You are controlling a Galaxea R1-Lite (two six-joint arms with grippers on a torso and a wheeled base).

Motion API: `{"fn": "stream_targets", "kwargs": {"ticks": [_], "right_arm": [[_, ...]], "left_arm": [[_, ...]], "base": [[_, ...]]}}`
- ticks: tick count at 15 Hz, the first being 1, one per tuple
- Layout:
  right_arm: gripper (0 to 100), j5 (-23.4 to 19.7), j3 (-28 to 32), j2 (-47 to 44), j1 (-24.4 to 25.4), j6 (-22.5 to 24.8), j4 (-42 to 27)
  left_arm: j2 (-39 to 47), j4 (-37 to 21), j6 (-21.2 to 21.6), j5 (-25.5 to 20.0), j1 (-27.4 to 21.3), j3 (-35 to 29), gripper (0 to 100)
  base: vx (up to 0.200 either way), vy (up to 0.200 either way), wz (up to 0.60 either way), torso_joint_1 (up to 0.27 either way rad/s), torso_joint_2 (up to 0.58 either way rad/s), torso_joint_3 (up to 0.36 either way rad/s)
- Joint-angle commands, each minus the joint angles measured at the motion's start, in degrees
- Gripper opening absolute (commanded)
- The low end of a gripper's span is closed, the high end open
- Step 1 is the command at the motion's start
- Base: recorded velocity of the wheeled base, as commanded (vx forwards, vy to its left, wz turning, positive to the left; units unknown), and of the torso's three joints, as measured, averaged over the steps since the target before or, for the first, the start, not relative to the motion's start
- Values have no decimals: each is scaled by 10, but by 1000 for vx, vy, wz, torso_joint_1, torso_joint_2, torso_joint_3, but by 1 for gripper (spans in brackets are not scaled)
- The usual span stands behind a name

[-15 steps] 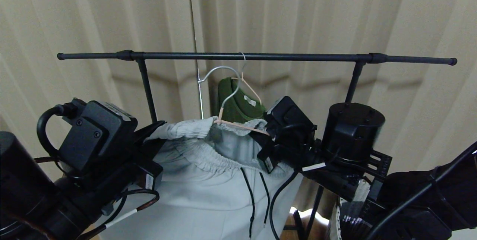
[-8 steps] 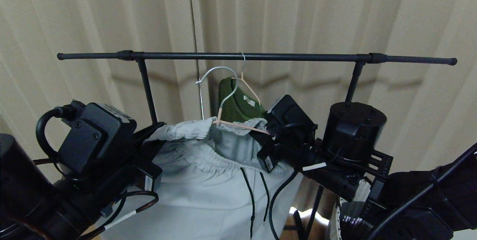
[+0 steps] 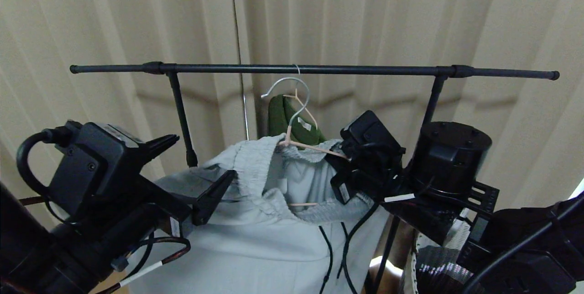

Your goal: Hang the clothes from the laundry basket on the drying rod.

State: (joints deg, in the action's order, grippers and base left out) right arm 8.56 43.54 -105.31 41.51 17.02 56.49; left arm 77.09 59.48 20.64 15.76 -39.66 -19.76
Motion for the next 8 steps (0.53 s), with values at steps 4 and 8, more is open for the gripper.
{"fn": "stream_targets", "kwargs": {"ticks": [4,8], "right_arm": [[0,10,-23,54,-49,-1,-31],[0,10,-55,128,-77,-1,-66]], "left_arm": [[-79,-6,-10,-50,0,34,100],[-130,-79,-10,-51,22,88,100]], "base": [[0,0,0,0,0,0],[0,0,0,0,0,0]]}}
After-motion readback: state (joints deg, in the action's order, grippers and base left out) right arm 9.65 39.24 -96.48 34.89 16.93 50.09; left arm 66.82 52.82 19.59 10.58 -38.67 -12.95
